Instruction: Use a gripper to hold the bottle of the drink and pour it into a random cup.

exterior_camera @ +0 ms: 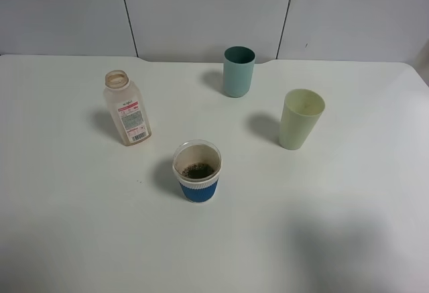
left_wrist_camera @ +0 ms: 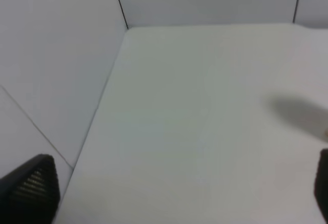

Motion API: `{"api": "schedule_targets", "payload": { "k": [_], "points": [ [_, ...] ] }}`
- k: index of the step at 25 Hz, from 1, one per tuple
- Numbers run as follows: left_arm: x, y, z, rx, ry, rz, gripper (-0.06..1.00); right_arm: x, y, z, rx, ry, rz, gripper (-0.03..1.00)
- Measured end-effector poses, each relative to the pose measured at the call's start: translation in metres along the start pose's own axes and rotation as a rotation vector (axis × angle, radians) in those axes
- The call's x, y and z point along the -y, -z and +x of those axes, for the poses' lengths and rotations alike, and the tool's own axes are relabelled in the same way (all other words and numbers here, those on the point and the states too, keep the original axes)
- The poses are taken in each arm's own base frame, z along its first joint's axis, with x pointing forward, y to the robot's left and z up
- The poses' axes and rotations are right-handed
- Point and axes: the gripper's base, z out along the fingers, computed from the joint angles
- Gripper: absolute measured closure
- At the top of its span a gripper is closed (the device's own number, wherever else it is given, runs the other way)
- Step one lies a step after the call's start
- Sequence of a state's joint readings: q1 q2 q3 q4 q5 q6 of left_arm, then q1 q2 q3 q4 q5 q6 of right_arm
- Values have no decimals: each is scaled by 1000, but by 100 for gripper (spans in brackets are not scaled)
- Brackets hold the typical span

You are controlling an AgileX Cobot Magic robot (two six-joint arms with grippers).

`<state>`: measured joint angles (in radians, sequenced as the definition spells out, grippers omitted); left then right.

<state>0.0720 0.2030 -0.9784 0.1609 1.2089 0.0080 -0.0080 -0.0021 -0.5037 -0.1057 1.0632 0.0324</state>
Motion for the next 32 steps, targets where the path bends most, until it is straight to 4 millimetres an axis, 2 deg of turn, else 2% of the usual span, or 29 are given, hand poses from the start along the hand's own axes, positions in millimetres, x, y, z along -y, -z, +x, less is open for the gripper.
{"api": "schedule_targets", "payload": {
  "k": [5, 9, 16, 21, 28, 32],
  "points": [
    [0, 14, 24, 63, -9, 2, -4, 0, 0, 0, 0, 0, 0, -2],
    [4, 11, 44, 68, -17, 60, -4, 0, 0, 0, 0, 0, 0, -2],
    [16, -17, 66, -37, -10, 133, -4, 0, 0, 0, 0, 0, 0, -2],
    [24, -42, 76, -41, 1, 174, -4, 0, 0, 0, 0, 0, 0, -2],
    [28, -61, 92, -107, -1, 200, -4, 0, 0, 0, 0, 0, 0, -2],
    [29, -65, 95, -114, 18, 176, -4, 0, 0, 0, 0, 0, 0, -2]
  ]
}}
